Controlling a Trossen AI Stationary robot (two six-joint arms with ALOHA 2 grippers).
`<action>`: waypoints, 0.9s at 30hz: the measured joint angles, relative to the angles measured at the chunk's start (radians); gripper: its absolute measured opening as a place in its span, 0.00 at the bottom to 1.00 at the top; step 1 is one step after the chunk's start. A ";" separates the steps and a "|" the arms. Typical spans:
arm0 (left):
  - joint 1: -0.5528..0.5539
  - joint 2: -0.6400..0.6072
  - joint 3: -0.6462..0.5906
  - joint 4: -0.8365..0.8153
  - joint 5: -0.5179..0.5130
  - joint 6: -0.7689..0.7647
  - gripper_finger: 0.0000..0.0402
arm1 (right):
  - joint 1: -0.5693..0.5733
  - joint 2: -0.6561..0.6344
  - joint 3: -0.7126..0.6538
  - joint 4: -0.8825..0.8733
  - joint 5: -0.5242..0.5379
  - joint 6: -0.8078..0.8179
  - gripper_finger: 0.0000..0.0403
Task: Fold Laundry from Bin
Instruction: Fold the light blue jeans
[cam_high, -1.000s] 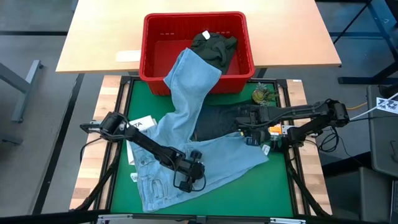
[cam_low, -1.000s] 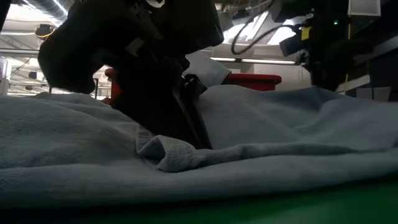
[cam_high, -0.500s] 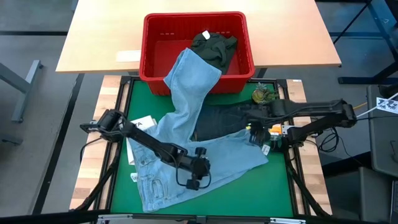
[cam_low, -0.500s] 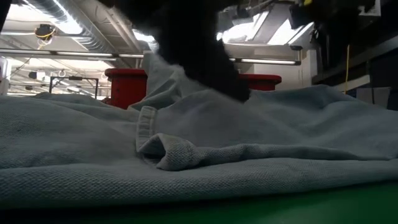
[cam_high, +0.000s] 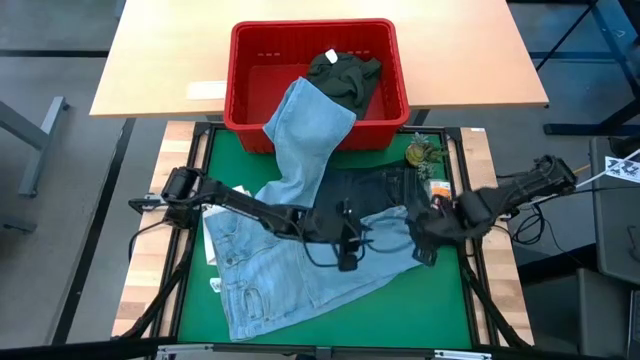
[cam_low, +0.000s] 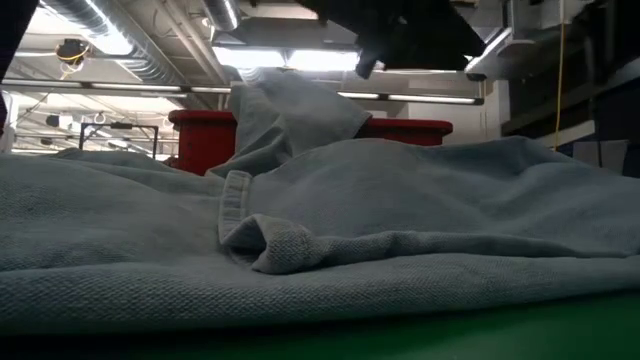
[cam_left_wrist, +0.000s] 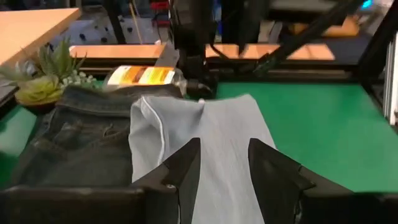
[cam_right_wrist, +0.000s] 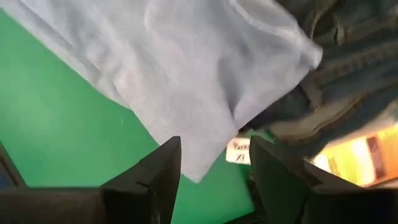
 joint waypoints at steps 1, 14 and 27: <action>0.014 0.002 0.000 0.009 0.022 0.000 0.33 | 0.033 0.000 -0.018 0.000 0.018 0.049 0.47; 0.146 0.086 -0.002 0.223 0.153 -0.001 0.33 | 0.320 0.000 -0.279 0.076 0.066 0.472 0.47; 0.159 0.178 0.003 0.320 0.188 -0.006 0.33 | 0.327 0.000 -0.440 0.242 0.067 0.491 0.47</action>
